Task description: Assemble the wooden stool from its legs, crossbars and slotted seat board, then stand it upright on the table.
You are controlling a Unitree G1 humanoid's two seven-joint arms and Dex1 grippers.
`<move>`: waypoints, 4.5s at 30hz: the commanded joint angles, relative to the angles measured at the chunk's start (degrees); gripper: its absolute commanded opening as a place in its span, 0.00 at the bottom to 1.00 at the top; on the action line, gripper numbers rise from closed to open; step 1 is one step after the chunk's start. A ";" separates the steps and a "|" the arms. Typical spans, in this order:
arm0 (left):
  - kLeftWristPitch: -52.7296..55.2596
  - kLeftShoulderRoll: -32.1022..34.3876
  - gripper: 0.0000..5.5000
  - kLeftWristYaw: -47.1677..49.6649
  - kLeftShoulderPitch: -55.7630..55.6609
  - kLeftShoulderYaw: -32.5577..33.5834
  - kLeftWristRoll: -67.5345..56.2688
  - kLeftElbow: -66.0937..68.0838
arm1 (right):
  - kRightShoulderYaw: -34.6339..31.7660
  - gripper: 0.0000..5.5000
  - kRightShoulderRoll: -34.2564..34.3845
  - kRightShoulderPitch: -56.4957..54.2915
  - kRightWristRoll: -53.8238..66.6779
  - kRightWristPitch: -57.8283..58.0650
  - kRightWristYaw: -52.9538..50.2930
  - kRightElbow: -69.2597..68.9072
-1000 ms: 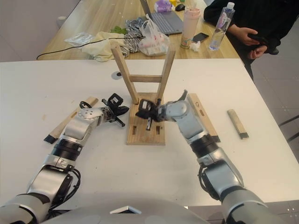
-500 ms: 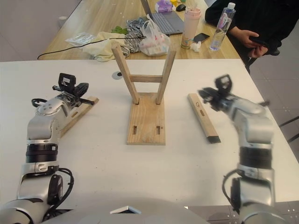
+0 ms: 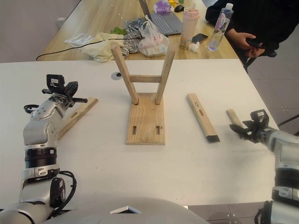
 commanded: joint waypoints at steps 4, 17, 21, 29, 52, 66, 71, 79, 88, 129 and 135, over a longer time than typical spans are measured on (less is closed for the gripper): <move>-0.39 -1.60 0.00 0.46 -0.67 -0.72 -0.61 -0.09 | 6.52 0.43 -0.97 -5.08 -3.29 -8.53 7.78 25.33; 6.75 -11.66 0.17 -7.39 0.72 7.56 -34.69 -20.88 | 7.56 0.23 5.99 -18.55 -5.80 -36.31 -16.23 22.24; 9.50 -11.90 0.27 -8.55 -1.86 8.18 -49.98 -27.43 | 7.30 0.23 12.77 -26.19 1.20 -35.83 -18.10 -5.32; 6.29 -17.21 0.44 -4.00 -10.23 -0.12 -49.90 -24.85 | 20.32 0.23 24.04 -28.47 4.01 -29.45 -16.77 -33.02; 2.70 -15.48 0.07 -7.44 -10.53 -1.56 -48.95 -19.97 | 26.06 0.23 26.02 -24.14 0.55 -28.01 -13.06 -33.15; -5.90 17.35 0.07 -29.42 6.01 8.61 -28.25 1.59 | 15.64 0.30 27.79 -24.34 1.93 -15.72 -23.33 -26.10; -12.19 19.54 0.07 -37.38 0.45 8.22 -23.38 20.91 | 12.76 0.18 28.05 -25.07 3.47 -15.59 -24.37 -23.79; -19.10 18.32 0.07 -41.18 -0.86 6.45 -17.70 35.32 | 13.61 0.00 27.88 -23.95 3.32 -16.36 -23.05 -22.95; -20.61 17.44 0.07 -42.99 1.39 6.64 -17.18 36.24 | 13.78 0.00 27.56 -24.11 2.66 -17.32 -22.70 -21.16; -23.22 14.36 0.07 -44.23 3.42 7.07 -18.51 27.55 | 13.19 0.00 27.63 -24.73 1.27 -20.08 -21.94 -17.28; -20.92 14.49 0.07 -44.17 3.61 7.86 -19.78 25.07 | 13.23 0.00 27.55 -24.85 1.28 -20.07 -21.75 -17.05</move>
